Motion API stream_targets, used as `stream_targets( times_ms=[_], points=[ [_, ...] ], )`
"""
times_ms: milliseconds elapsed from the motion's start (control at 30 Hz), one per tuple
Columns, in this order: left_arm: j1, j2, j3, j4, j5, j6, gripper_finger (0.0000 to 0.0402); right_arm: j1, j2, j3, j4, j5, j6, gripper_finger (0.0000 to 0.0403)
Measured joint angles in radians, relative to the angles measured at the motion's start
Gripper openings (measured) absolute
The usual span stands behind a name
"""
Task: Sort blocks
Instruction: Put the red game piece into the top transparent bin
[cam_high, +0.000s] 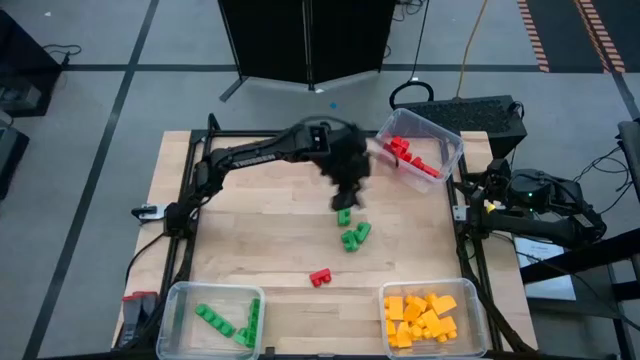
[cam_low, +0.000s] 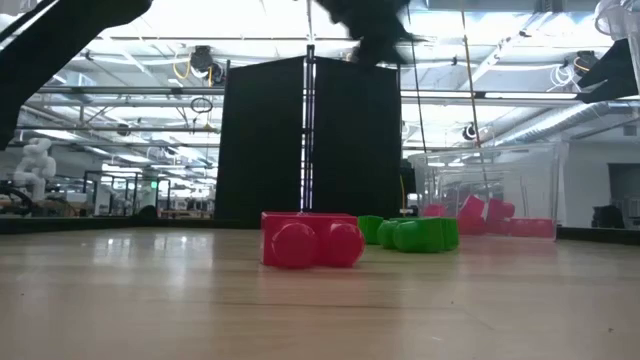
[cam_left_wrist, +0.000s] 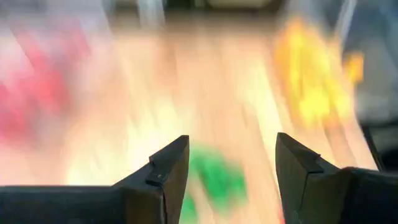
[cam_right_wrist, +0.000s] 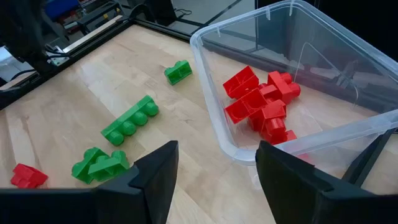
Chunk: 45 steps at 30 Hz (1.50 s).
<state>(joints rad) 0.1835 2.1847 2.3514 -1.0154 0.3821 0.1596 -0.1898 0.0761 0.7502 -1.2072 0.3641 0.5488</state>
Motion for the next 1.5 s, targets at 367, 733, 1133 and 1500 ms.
stream_targets(
  times_ms=[367, 733, 1133, 1500],
  points=[
    [-0.202, 0.083, -0.003, -0.423, -0.151, -0.028, 0.0162, 0.0, 0.0, 0.0, 0.001, -0.004, 0.035, 0.0208],
    [-0.324, 0.099, -0.004, -0.383, -0.243, -0.363, 0.0162, 0.0, 0.0, 0.0, 0.0, -0.023, 0.023, 0.0208],
    [-0.402, 0.1, -0.118, -0.263, -0.265, -0.656, 0.0162, 0.0, 0.0, 0.0, -0.001, -0.026, -0.038, 0.0208],
    [-0.426, 0.082, -0.137, -0.309, -0.308, -0.729, 0.0162, 0.0, 0.0, 0.0, -0.001, -0.024, -0.041, 0.0208]
  ],
)
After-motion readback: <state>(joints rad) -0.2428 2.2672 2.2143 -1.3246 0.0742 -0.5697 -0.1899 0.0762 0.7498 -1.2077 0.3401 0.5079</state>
